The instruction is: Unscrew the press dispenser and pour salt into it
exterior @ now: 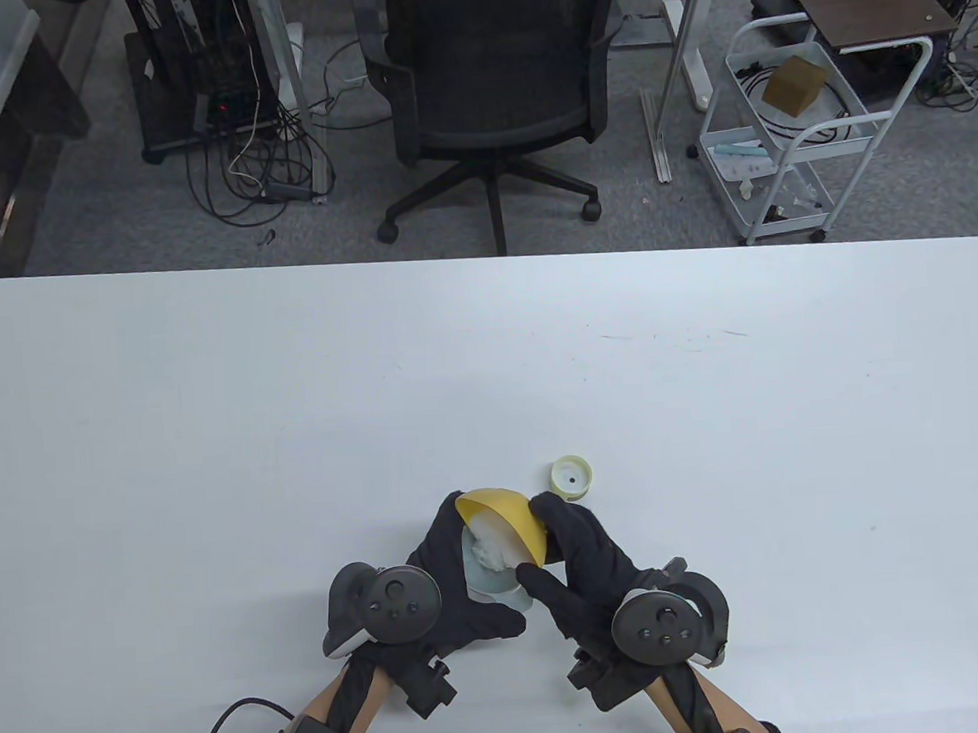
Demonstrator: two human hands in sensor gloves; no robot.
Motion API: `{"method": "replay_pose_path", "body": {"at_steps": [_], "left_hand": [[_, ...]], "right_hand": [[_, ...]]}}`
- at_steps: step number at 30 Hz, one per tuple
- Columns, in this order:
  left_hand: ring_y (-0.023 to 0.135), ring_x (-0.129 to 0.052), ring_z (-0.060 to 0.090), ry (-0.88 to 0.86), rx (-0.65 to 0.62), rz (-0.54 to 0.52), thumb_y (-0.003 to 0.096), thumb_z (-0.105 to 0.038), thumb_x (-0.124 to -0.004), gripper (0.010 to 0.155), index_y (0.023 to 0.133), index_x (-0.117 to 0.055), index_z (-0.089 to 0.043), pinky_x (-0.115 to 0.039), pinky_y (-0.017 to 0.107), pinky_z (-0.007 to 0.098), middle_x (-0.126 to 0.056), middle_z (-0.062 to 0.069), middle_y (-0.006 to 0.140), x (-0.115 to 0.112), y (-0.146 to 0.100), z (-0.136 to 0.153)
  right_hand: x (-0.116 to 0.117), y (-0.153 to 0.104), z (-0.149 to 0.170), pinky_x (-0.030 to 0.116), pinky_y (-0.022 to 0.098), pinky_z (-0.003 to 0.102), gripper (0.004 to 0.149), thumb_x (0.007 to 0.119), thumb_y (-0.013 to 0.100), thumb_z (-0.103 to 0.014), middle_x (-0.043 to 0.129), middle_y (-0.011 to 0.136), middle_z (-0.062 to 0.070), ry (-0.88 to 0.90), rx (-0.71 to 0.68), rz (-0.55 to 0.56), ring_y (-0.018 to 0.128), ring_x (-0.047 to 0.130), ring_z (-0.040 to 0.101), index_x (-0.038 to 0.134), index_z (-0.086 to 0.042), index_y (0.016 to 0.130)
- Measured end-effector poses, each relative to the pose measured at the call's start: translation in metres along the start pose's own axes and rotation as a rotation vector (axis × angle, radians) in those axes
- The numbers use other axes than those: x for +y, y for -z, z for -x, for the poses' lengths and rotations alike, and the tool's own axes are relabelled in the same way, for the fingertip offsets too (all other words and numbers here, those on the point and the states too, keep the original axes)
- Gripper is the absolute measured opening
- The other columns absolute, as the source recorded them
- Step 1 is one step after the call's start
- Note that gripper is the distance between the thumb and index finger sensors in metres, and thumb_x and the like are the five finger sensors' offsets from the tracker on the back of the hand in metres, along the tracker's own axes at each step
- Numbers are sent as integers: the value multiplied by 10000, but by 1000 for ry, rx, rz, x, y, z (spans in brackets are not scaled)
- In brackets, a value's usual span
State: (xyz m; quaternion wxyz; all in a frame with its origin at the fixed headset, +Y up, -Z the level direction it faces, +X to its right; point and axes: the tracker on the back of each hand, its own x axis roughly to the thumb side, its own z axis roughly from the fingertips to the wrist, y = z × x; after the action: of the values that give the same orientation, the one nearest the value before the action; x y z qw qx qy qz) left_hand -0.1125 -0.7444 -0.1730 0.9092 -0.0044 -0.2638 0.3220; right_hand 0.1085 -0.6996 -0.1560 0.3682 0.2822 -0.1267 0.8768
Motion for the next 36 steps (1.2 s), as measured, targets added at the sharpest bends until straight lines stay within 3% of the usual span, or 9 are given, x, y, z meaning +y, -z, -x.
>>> {"method": "replay_pose_path", "body": {"at_steps": [36], "left_hand": [[991,-792,427,0,0,0,312,-777,-775,1461,1162,-104,204,-685,640,743,-519,379,1158,0,0,0]], "right_hand": [[0,0,0,687,621,649,761,774,589,-278,587,1002,387,-12,-8,-15,737,847,382,379,87,1127]]}}
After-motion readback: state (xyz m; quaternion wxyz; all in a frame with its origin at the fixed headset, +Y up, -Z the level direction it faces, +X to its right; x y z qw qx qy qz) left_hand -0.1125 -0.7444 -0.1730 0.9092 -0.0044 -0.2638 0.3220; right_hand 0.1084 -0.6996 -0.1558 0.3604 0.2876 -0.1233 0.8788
